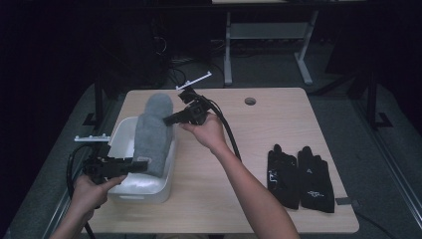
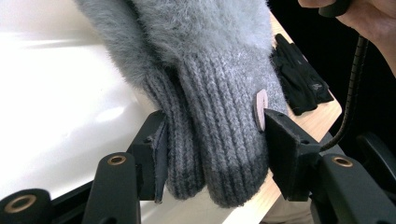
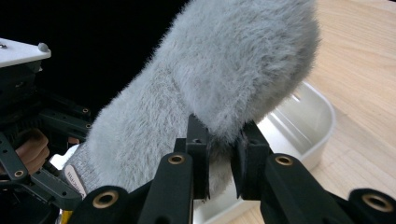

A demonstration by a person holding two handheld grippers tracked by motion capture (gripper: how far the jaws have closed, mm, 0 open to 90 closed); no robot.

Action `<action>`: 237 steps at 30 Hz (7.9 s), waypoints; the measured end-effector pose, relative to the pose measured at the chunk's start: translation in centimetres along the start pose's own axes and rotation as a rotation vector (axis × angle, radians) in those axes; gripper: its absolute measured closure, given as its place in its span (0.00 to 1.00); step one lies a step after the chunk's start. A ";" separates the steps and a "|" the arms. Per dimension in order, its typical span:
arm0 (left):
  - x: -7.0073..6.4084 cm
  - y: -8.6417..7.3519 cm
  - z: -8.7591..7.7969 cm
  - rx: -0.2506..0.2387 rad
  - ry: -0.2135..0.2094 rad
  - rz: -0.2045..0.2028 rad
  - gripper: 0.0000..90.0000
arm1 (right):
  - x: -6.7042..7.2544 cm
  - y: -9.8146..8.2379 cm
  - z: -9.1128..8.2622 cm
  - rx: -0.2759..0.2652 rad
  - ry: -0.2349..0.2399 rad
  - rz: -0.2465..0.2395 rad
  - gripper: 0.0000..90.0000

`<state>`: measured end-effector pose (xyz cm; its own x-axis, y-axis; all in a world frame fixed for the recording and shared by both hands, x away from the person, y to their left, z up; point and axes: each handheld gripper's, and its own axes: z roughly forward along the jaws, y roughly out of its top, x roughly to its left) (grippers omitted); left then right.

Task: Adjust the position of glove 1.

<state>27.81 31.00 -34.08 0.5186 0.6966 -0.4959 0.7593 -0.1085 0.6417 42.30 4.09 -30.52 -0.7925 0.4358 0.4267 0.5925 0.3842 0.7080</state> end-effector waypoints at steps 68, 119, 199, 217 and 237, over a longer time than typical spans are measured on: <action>2.4 -1.9 0.3 0.084 0.142 -0.017 0.40 | -1.5 -2.2 4.3 0.044 -0.052 0.040 0.49; -7.3 2.6 8.7 0.078 0.027 0.211 0.37 | -7.2 -9.7 -11.2 -0.044 -0.214 0.126 0.42; -13.8 0.6 20.0 0.164 -0.128 0.297 0.24 | -11.7 -32.2 -25.5 0.018 -0.556 0.276 0.48; -13.9 0.3 19.8 0.172 -0.125 0.299 0.24 | -11.4 -33.3 -23.8 0.147 -0.681 0.148 0.78; -13.5 0.4 19.2 0.169 -0.115 0.299 0.24 | -9.7 -31.5 -26.4 0.036 -0.602 0.198 0.86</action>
<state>28.65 7.90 -38.37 0.7613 0.5328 -0.3696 0.6165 -0.4180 0.6672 27.49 -33.72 -42.11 -0.4535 0.8787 0.1490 0.7322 0.2720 0.6244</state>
